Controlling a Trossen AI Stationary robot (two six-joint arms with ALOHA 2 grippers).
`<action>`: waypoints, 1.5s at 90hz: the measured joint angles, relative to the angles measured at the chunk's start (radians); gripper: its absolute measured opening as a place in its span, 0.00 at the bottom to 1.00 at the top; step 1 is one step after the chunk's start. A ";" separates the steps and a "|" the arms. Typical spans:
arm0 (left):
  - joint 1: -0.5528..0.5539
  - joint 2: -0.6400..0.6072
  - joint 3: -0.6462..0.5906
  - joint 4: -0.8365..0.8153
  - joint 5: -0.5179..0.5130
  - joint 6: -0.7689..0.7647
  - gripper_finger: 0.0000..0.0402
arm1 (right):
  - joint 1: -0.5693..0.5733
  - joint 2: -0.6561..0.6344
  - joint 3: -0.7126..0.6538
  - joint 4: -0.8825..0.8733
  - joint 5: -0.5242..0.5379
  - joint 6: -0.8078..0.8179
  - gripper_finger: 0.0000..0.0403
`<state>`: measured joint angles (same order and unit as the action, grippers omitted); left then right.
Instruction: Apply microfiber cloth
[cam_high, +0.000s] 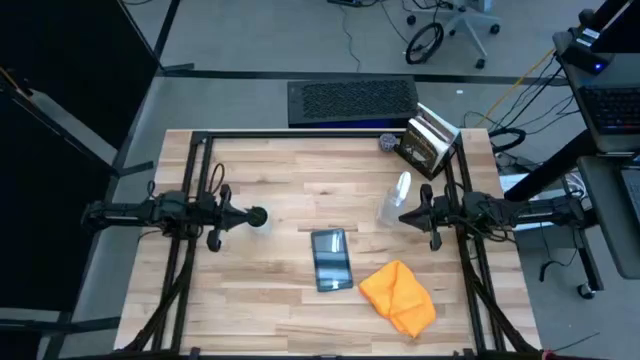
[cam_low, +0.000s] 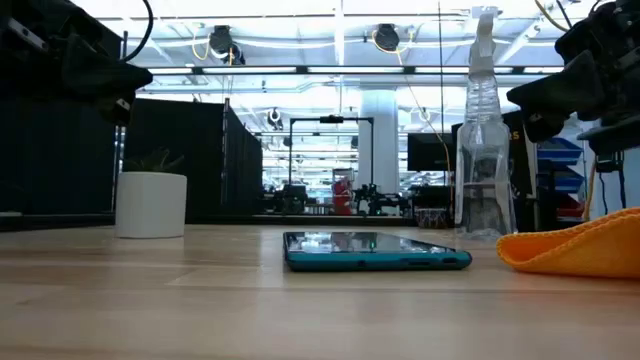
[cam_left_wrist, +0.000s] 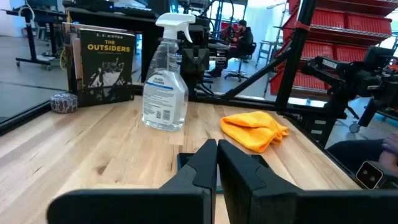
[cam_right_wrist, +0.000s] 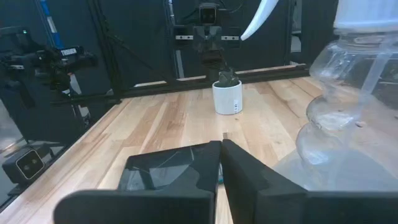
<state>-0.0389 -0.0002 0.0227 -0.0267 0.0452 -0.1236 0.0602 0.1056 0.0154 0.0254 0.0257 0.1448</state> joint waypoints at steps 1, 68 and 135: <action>0.000 0.000 0.000 0.000 0.000 0.000 0.00 | 0.000 0.000 0.000 0.000 0.000 0.000 0.00; 0.000 0.000 0.000 0.000 0.000 0.000 0.00 | 0.000 0.000 0.000 0.000 0.000 0.000 0.00; 0.000 0.000 0.000 0.000 -0.064 0.059 0.00 | 0.000 0.000 0.000 0.016 0.000 0.016 0.00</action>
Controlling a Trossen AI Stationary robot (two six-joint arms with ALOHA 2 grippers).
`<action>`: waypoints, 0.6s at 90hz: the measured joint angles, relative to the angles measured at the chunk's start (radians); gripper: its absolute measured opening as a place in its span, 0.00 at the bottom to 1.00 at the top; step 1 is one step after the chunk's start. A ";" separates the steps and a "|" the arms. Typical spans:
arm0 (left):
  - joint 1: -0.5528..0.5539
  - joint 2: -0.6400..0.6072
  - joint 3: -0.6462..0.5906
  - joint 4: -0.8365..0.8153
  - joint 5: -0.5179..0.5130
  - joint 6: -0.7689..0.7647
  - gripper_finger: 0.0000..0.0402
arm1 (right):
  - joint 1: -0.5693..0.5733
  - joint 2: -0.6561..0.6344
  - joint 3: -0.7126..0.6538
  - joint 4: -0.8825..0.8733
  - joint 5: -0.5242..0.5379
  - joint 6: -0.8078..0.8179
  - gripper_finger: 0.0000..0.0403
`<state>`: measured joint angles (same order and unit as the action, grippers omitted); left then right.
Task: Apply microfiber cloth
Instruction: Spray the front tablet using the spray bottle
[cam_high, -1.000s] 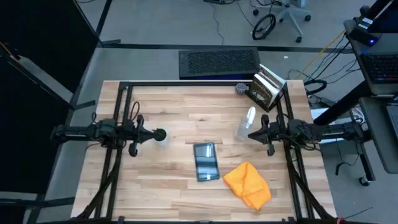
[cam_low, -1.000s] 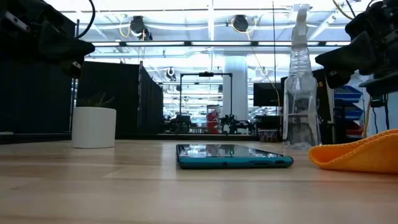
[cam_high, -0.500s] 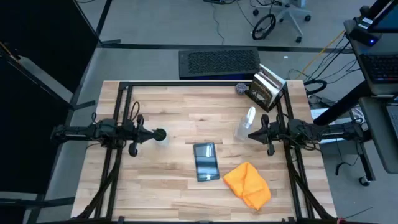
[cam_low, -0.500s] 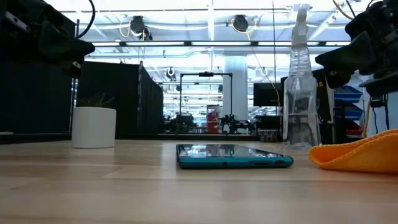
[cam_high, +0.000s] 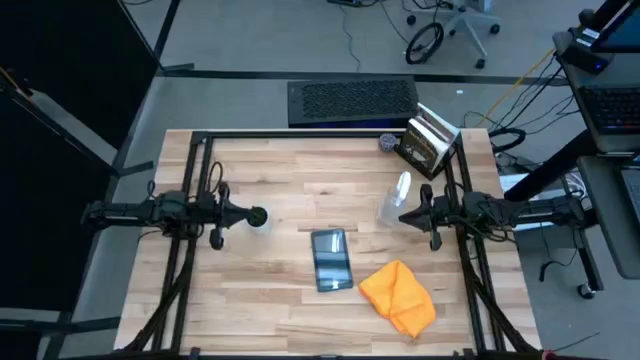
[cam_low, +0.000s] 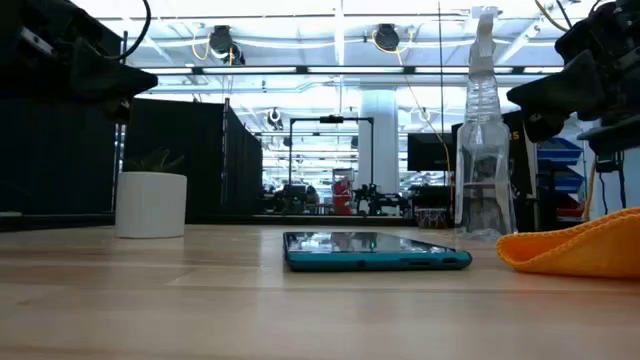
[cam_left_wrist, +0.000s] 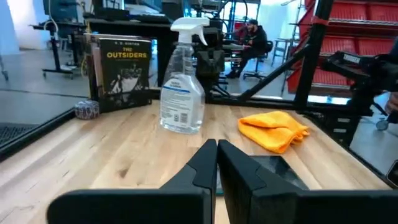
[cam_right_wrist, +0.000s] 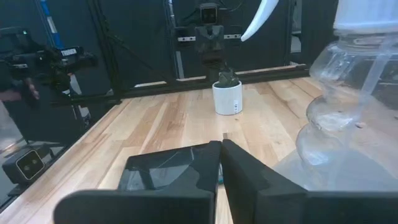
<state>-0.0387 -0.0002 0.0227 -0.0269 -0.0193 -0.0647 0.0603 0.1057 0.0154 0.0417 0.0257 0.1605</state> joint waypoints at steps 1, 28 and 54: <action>0.000 0.000 0.000 0.000 0.000 0.000 0.00 | 0.000 0.000 0.000 0.002 0.000 0.006 0.00; 0.000 0.000 0.000 0.003 -0.017 0.000 0.00 | -0.002 0.001 0.000 0.094 0.085 0.118 0.00; 0.000 0.000 0.000 0.016 -0.021 -0.006 0.00 | -0.002 0.001 0.120 -0.066 0.173 0.031 0.00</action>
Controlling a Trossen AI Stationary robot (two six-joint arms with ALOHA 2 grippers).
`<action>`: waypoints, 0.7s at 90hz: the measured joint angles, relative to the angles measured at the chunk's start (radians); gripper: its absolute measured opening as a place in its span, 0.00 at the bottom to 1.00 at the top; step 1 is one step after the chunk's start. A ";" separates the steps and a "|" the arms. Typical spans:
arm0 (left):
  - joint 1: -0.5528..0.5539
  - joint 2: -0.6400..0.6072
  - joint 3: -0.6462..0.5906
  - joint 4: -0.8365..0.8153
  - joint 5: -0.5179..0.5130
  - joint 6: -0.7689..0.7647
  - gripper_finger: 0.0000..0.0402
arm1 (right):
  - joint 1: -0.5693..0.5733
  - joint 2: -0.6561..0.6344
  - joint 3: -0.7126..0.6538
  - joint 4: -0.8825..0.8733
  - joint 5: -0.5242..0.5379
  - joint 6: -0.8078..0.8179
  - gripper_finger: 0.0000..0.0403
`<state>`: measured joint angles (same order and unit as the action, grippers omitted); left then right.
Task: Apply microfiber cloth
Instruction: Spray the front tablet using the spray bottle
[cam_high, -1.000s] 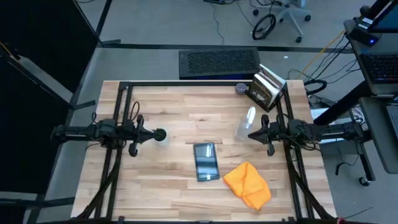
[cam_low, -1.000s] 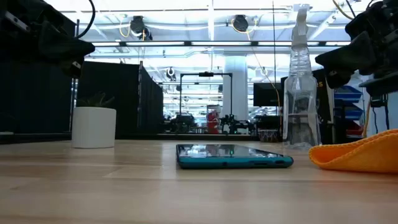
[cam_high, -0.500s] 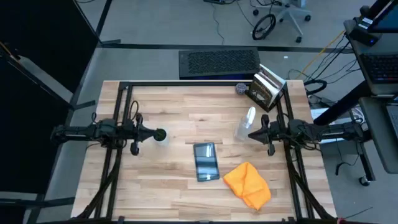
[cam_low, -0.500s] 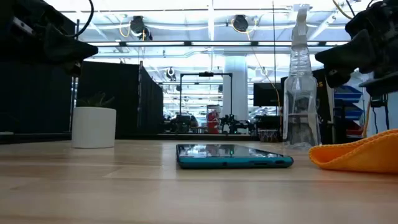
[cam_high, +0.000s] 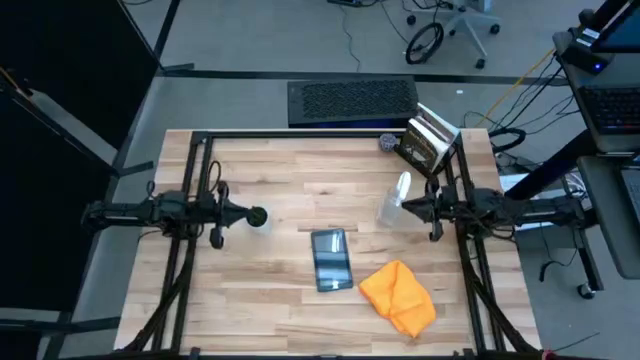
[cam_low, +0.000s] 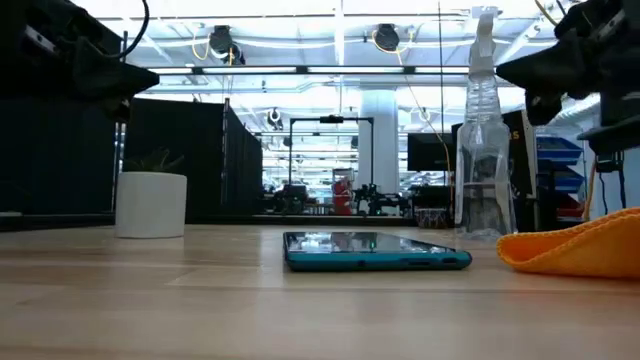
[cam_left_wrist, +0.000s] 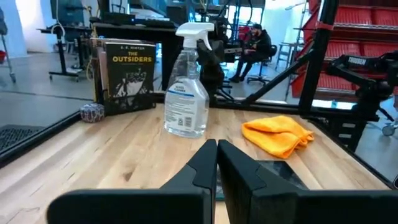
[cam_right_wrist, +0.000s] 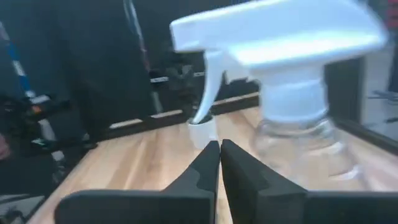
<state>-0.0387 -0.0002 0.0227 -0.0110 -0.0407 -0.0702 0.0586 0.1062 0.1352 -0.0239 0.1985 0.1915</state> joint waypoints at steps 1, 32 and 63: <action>0.000 0.000 0.000 0.000 0.000 -0.001 0.00 | 0.000 0.000 0.009 -0.015 0.005 -0.001 0.00; 0.000 0.000 0.000 0.002 -0.044 -0.002 0.00 | 0.000 0.004 0.181 -0.356 0.100 0.102 0.00; 0.000 0.000 0.000 0.005 -0.095 -0.003 0.00 | 0.000 0.138 0.174 -0.380 0.303 0.119 0.37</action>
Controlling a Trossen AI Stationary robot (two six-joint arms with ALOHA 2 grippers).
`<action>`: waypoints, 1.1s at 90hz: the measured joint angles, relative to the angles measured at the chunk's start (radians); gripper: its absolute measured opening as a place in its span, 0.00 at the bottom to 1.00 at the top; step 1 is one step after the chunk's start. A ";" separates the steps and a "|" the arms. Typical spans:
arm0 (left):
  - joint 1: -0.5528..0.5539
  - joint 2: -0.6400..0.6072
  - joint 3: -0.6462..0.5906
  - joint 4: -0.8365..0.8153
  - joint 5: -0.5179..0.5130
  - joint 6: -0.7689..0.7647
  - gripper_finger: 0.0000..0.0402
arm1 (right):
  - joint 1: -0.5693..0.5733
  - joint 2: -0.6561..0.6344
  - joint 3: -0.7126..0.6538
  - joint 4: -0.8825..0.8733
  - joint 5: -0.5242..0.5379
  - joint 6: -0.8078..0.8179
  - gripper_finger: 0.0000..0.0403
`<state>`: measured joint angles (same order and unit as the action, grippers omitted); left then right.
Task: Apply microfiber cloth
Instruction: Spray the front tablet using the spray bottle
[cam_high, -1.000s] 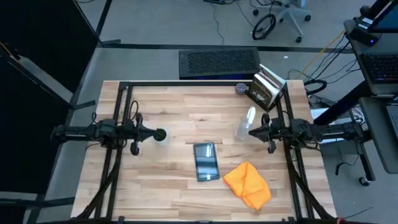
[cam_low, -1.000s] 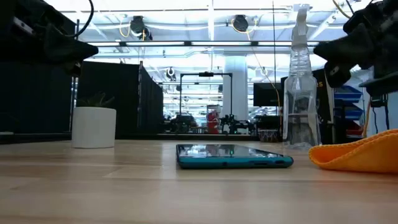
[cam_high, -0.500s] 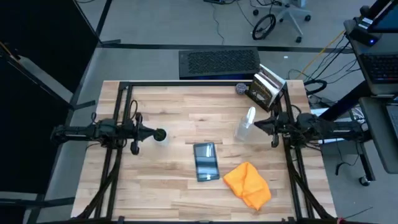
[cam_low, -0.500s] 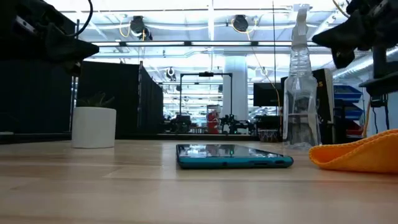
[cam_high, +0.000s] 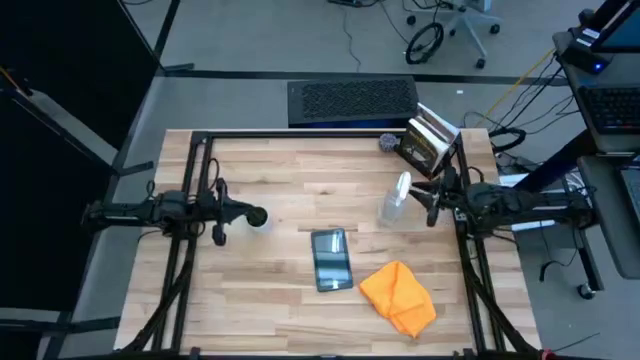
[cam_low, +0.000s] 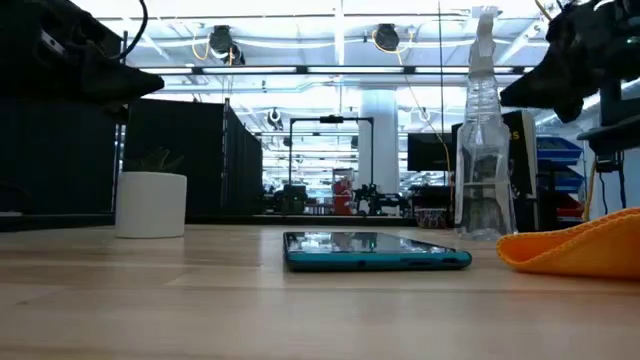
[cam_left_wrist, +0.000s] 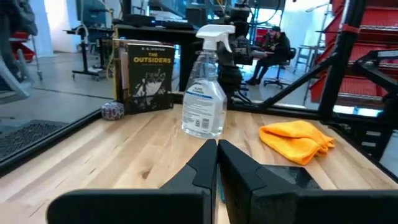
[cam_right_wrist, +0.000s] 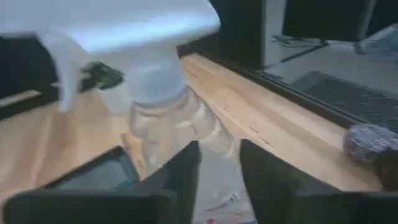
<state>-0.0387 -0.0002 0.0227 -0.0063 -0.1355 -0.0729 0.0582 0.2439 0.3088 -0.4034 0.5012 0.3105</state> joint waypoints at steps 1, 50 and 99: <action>0.000 0.000 0.000 0.000 -0.002 0.000 0.00 | 0.000 0.005 0.000 0.000 0.000 -0.006 0.39; 0.000 0.000 0.000 0.005 -0.082 -0.049 0.00 | 0.001 0.278 -0.001 0.182 -0.028 -0.081 0.57; -0.003 0.288 0.036 0.291 -0.074 -0.052 0.00 | 0.001 0.491 -0.002 0.424 -0.108 -0.100 0.57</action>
<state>-0.0414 0.2878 0.0585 0.2847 -0.2100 -0.1246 0.0593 0.7354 0.3073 0.0211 0.3932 0.2101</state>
